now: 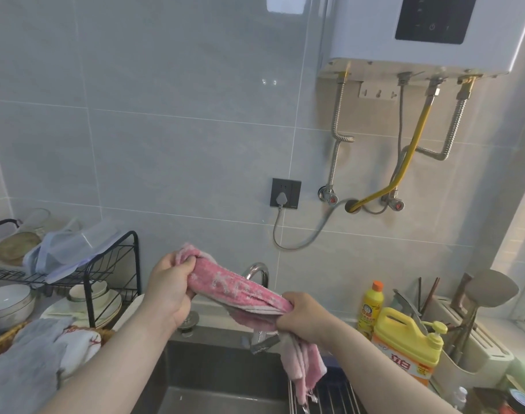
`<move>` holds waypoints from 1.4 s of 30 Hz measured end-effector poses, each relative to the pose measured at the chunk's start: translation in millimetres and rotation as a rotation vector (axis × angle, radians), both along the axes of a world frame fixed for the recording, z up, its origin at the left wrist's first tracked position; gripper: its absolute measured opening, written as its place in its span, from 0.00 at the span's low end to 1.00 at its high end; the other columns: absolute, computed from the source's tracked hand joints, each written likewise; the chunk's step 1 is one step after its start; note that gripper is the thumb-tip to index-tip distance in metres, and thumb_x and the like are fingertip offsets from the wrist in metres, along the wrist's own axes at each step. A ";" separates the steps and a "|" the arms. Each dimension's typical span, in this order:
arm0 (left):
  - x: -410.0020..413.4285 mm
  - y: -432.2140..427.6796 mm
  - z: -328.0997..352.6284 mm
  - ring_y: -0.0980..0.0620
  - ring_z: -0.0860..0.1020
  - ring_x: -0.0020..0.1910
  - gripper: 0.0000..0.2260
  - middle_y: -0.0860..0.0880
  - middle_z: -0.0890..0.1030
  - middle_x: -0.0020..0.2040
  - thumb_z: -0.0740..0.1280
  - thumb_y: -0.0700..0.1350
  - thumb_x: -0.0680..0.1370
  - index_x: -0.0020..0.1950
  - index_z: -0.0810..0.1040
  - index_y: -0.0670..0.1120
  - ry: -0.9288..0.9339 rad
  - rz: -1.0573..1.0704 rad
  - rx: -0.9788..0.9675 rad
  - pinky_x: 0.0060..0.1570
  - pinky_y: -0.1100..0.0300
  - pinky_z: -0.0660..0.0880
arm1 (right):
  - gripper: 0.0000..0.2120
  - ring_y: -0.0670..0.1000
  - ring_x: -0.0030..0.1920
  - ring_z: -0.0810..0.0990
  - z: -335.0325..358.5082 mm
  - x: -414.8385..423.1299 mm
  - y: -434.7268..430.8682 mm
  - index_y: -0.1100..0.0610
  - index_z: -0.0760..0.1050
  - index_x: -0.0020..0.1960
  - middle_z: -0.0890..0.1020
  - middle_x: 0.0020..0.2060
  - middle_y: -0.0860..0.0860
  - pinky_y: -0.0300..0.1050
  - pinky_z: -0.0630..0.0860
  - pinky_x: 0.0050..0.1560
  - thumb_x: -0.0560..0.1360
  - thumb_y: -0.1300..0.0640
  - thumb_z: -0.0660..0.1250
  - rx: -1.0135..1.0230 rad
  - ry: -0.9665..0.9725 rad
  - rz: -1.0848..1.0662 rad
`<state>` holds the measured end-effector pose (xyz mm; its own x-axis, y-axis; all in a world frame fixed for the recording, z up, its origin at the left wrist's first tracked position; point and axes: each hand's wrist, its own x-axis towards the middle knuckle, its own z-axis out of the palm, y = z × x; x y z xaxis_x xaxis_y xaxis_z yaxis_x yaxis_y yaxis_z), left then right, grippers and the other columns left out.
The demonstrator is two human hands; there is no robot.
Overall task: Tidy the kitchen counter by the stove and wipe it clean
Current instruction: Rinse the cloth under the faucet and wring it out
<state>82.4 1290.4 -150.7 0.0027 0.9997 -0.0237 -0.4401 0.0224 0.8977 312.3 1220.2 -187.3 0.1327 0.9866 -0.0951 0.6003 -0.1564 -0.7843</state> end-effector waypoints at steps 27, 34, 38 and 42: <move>45.9 -39.6 -62.6 0.52 0.81 0.31 0.25 0.43 0.84 0.40 0.79 0.38 0.64 0.57 0.75 0.49 0.436 -0.278 0.198 0.29 0.59 0.76 | 0.12 0.56 0.42 0.82 45.9 -62.8 36.4 0.63 0.73 0.56 0.81 0.42 0.60 0.50 0.79 0.45 0.75 0.73 0.59 0.193 0.953 0.030; 34.1 -24.8 -37.1 0.43 0.75 0.25 0.13 0.36 0.76 0.28 0.66 0.24 0.70 0.53 0.76 0.31 0.070 -0.289 0.008 0.28 0.52 0.74 | 0.13 0.56 0.45 0.81 28.6 -38.1 24.7 0.65 0.73 0.57 0.82 0.45 0.60 0.51 0.77 0.50 0.75 0.74 0.58 0.237 1.034 -0.090; 36.6 -12.3 -20.8 0.43 0.80 0.30 0.20 0.37 0.81 0.39 0.57 0.21 0.71 0.52 0.77 0.41 -0.115 -0.209 -0.036 0.28 0.56 0.78 | 0.14 0.56 0.53 0.79 -2.0 -29.7 12.9 0.60 0.76 0.58 0.82 0.55 0.61 0.55 0.72 0.62 0.75 0.69 0.62 0.167 1.030 -0.081; 41.7 -15.4 -12.6 0.48 0.81 0.26 0.21 0.40 0.82 0.40 0.52 0.24 0.75 0.52 0.78 0.45 -0.223 -0.295 -0.081 0.22 0.58 0.76 | 0.23 0.60 0.58 0.78 -20.2 -37.2 -7.4 0.57 0.74 0.66 0.80 0.61 0.60 0.66 0.69 0.62 0.71 0.63 0.69 0.058 1.177 0.035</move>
<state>124.1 1274.9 -163.3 0.3040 0.9502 -0.0691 -0.5884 0.2443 0.7707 275.1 1212.7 -207.5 -0.0342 0.9948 -0.0957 -0.4942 -0.1001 -0.8635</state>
